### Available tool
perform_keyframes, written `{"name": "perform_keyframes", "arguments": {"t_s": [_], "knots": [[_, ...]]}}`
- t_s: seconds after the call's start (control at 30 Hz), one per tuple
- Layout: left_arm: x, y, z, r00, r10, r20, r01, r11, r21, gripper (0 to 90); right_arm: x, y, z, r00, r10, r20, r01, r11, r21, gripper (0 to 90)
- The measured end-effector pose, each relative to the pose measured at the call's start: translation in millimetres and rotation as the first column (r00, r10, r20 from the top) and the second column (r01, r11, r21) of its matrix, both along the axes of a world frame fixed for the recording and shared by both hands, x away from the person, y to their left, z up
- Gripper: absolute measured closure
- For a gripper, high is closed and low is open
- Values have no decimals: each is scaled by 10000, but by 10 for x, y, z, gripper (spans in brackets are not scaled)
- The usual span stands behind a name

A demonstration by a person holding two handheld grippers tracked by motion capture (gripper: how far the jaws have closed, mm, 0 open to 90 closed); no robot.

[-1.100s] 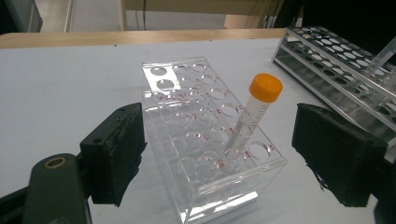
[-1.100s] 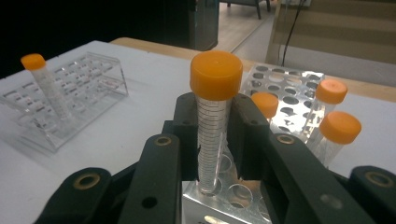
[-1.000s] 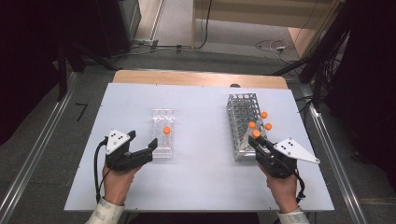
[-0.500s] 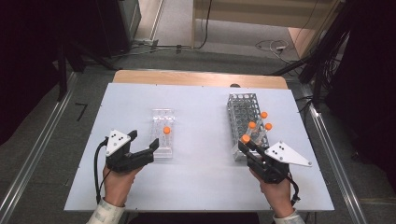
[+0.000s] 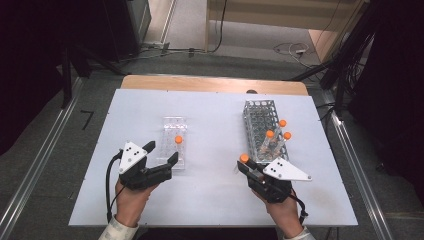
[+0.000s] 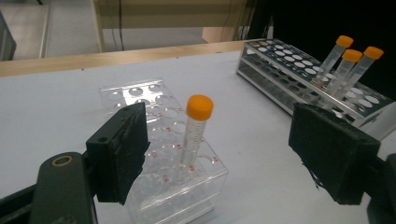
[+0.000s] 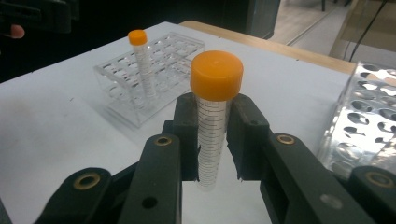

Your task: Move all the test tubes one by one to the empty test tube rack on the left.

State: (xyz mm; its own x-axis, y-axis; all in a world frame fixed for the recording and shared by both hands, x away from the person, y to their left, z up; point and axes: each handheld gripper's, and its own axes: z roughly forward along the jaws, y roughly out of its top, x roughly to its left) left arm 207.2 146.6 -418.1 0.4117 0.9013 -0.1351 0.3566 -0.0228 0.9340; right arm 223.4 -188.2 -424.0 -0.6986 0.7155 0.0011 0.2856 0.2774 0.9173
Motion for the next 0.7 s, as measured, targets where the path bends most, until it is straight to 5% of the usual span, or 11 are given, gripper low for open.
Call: {"name": "perform_keyframes", "arguments": {"t_s": [0.43, 0.7], "knots": [[-107, -315, 19, 9906, -1365, -34, 1366, 9903, 247, 226, -60, 243, -127, 9971, 686, -332, -699, 9967, -409, 720], [-174, -531, -3, 9713, -2379, -22, 2379, 9709, 262, 288, -104, 412, -208, 9926, 1106, -509, -1138, 9914, -646, 720]]}}
